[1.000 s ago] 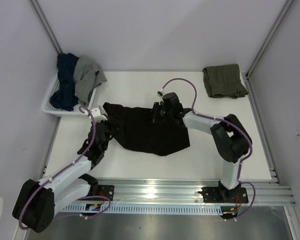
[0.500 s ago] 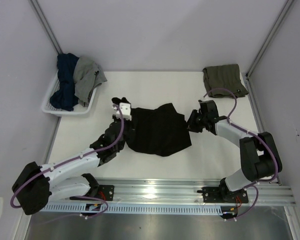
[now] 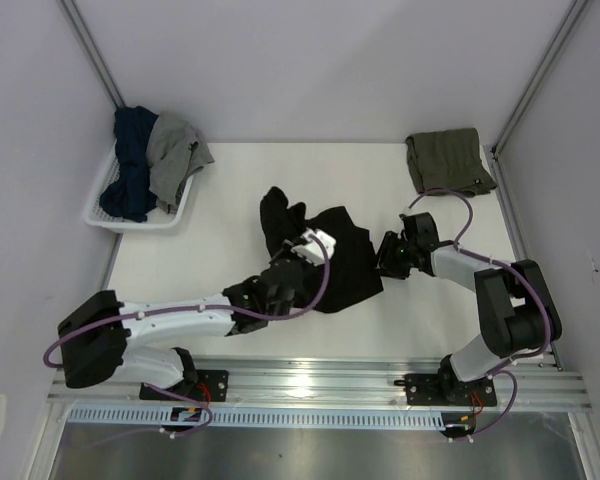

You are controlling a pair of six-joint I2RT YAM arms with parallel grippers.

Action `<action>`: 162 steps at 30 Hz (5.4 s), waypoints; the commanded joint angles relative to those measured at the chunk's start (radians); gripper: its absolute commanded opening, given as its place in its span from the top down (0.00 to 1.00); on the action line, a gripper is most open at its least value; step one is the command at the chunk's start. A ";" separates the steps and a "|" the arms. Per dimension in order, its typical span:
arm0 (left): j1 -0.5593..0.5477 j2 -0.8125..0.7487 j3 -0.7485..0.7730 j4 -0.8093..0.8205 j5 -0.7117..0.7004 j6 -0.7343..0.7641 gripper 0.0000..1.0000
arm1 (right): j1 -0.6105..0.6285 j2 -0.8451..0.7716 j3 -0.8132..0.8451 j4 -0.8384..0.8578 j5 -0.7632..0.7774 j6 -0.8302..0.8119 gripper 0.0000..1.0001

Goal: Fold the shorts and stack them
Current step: Fold the shorts

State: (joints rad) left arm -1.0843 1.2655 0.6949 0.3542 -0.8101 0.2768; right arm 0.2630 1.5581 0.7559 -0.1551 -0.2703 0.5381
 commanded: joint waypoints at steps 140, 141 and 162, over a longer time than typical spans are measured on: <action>0.761 0.953 1.210 -0.962 1.265 -0.383 0.05 | 0.285 -0.038 0.373 -0.011 -0.337 -0.403 1.00; 0.758 0.943 1.200 -0.950 1.282 -0.372 0.05 | 0.285 -0.029 0.378 -0.011 -0.351 -0.406 1.00; 0.738 0.989 1.187 -0.972 1.301 -0.303 0.05 | 0.107 0.398 0.752 -0.165 -0.638 -0.495 1.00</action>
State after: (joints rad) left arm -0.3485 2.2990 1.8843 -0.6384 0.4541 -0.0349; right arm 0.4080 1.8862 1.4521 -0.2878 -0.8547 0.0593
